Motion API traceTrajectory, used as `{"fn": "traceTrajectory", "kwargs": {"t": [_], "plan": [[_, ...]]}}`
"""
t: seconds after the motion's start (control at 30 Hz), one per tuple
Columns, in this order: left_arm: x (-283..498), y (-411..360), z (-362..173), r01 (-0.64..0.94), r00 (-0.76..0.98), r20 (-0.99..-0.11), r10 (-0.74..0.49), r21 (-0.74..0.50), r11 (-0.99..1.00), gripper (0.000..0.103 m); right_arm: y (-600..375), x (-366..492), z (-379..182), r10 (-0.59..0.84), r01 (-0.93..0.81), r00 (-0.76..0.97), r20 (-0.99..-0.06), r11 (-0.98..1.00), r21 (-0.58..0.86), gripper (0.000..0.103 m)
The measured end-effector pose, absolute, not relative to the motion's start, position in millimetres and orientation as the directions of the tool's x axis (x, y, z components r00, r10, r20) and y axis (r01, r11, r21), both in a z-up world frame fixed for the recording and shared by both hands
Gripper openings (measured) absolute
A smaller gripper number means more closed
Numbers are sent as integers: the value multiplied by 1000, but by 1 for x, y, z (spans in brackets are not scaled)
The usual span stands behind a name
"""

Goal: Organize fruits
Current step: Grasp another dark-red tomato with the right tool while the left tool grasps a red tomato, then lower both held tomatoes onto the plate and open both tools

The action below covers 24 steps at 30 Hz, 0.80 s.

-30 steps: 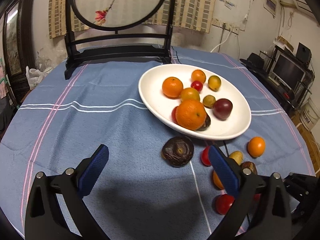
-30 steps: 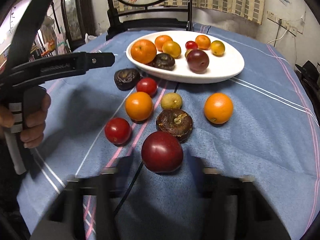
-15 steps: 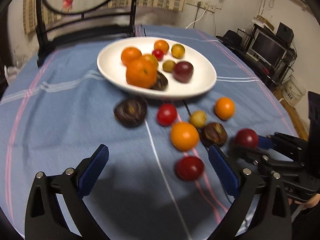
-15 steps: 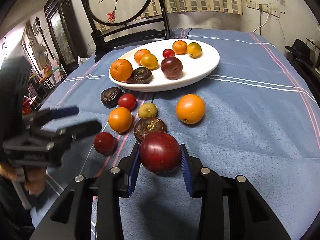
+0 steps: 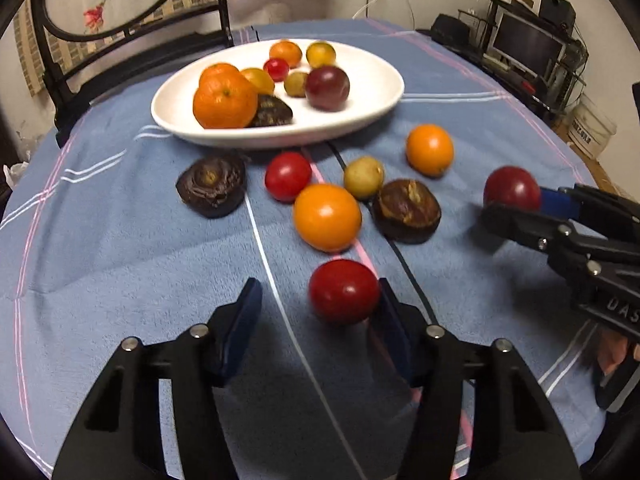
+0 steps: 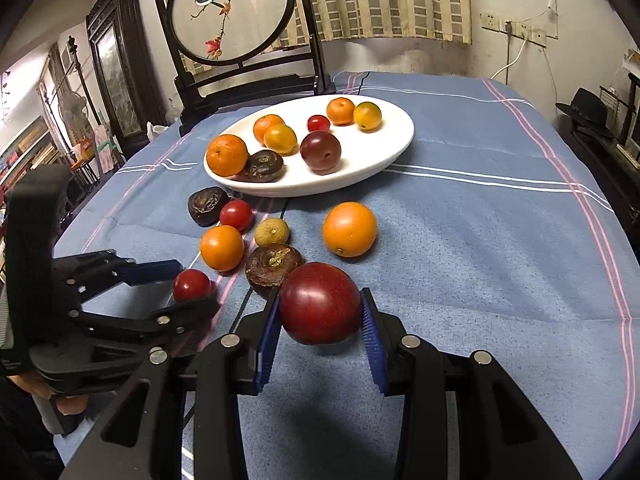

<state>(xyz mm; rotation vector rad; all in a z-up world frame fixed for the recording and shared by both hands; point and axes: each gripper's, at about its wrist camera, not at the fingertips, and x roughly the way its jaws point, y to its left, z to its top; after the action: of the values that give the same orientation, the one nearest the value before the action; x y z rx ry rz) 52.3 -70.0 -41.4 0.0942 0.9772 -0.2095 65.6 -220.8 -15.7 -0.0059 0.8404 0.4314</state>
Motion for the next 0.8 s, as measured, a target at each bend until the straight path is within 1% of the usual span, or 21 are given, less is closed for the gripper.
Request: {"fn": "traceTrajectory", "kwargs": {"t": [0.07,0.13,0.27,0.47,0.63,0.8], "plan": [[51,-69,-37,236,537,-826,-172,-48,970,31,-220,64,-15,364,-375,589,-721,914,156,39],[50,-67,-34,212,544,-827,-141,-27,977,31,-220,62,-14,364,-378,588,-722,913,152,39],[50,-60,-24,195,556,-816,-158,-57,979,31,-219,58,-6,365,-393,598,-714,910,136,39],[58,-47,16,186,631,-755,-180,-78,979,31,-214,63,19,371,-418,628,-684,902,105,39],[86,-38,44,162,681,-711,-176,-88,983,31,-201,77,41,378,-441,662,-647,895,71,39],[124,-24,50,85,709,-694,-128,-96,992,31,-180,104,50,394,-461,665,-634,885,67,39]]}}
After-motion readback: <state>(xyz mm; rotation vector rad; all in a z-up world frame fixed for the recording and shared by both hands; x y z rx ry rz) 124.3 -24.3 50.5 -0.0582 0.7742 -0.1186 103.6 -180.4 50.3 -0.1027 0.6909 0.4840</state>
